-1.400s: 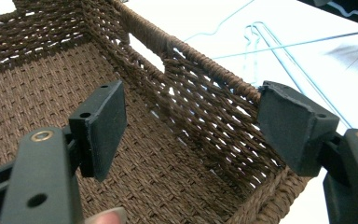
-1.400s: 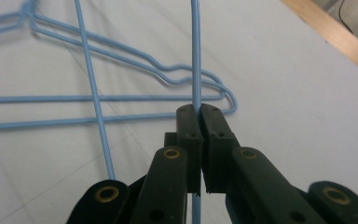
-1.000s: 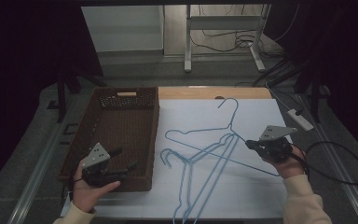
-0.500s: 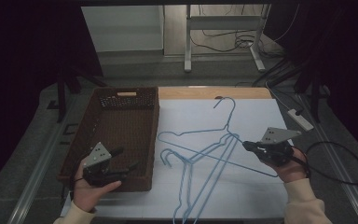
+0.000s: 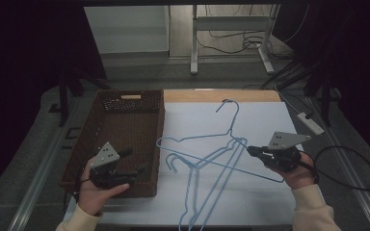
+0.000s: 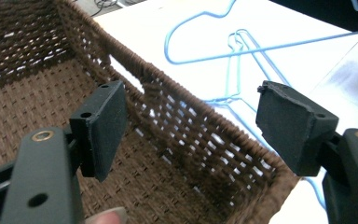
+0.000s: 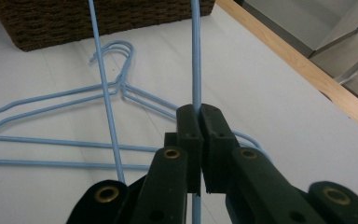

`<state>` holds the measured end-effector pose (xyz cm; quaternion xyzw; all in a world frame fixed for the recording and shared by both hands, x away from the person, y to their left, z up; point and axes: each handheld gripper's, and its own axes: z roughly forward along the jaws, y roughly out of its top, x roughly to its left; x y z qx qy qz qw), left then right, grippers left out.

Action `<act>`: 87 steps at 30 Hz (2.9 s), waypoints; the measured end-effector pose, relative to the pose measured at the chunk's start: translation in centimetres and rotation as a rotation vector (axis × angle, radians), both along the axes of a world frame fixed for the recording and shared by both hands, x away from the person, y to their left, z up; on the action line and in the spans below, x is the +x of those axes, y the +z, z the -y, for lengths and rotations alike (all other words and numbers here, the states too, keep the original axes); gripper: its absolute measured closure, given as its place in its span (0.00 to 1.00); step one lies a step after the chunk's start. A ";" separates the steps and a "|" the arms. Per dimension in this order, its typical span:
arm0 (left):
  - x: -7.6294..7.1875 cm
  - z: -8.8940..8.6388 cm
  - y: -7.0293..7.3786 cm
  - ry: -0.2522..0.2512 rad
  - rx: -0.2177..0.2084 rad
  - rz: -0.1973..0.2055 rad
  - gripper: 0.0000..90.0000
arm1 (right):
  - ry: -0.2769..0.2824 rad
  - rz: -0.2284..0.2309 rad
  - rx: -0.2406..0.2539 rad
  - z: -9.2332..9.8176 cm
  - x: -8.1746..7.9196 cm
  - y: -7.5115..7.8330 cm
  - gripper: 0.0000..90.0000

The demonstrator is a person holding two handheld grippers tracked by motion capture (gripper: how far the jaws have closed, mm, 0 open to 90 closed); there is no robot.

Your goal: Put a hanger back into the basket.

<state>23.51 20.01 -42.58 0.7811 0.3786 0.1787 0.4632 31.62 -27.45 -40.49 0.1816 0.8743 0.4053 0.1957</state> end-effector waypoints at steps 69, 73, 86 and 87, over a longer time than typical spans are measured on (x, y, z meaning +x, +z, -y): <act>7.3 9.8 5.1 -0.320 0.253 -0.083 0.96 | -0.049 0.231 0.144 -1.2 -1.6 1.1 0.68; 7.2 7.8 5.6 -0.274 0.183 -0.077 0.96 | -0.090 0.250 0.175 -0.7 -1.9 1.1 0.56; 5.6 2.6 6.3 -0.150 0.057 -0.021 0.96 | -0.182 0.094 0.233 0.7 -0.4 -1.4 0.34; 5.4 2.3 6.3 -0.143 0.049 -0.019 0.96 | -0.187 0.080 0.245 0.8 -0.3 -1.5 0.32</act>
